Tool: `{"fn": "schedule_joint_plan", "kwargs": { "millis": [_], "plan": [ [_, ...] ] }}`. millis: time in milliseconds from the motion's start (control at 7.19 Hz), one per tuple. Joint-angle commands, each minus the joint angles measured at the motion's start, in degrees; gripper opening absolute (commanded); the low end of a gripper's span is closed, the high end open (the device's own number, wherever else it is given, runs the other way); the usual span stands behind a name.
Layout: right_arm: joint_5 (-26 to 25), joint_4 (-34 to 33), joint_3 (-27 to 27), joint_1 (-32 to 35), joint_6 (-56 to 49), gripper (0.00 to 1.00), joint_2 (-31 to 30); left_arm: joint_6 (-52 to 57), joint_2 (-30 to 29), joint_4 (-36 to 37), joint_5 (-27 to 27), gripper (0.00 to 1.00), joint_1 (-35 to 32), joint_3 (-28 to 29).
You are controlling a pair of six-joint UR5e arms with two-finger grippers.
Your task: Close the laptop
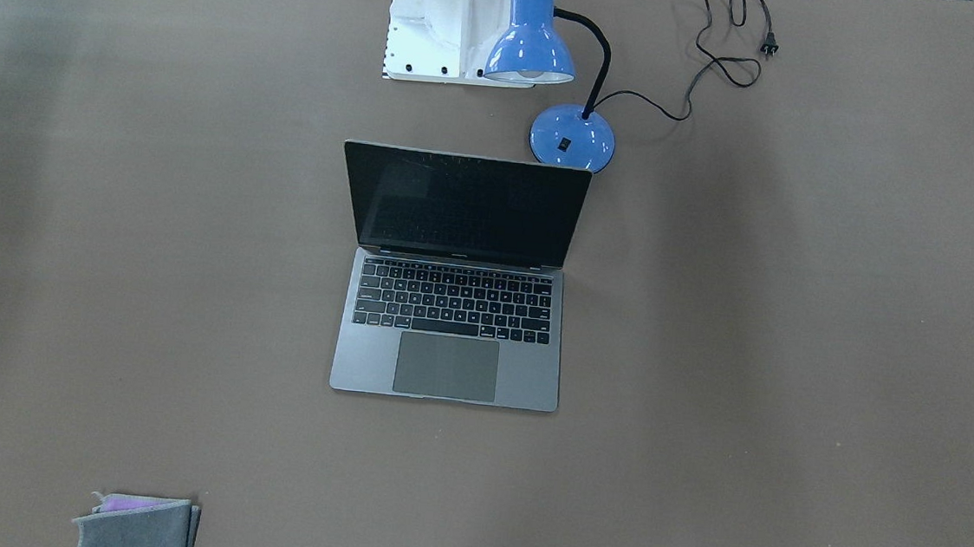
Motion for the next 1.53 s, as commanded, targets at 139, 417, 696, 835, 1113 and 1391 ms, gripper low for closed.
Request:
{"fn": "schedule_joint_plan", "kwargs": {
  "millis": [139,417,696,835,1113,1391],
  "plan": [
    [-15.02,20.78,0.09,-16.65,31.46,0.95,0.02,-19.13,-0.10,-12.51,-1.09,0.99,10.05,0.23],
    [-27.06,22.95,5.25,-29.66,45.29,0.92,0.10,-36.45,-1.33,-23.50,-0.22,0.99,19.96,0.31],
    [-32.29,22.61,9.32,-38.83,56.56,0.72,3.33,-45.99,-2.12,-30.91,-0.13,0.98,26.75,0.31],
    [-35.96,22.60,9.32,-42.78,59.30,0.57,4.84,-46.81,-2.13,-32.24,1.27,0.88,29.82,0.14],
    [-42.91,22.52,9.85,-50.35,61.70,0.08,6.69,-56.09,-3.52,-36.98,11.77,0.44,38.77,0.31],
    [-52.46,20.60,12.30,-59.03,64.32,0.00,7.48,-60.51,-4.32,-37.61,22.14,0.00,47.13,-0.13]
  ]
}}
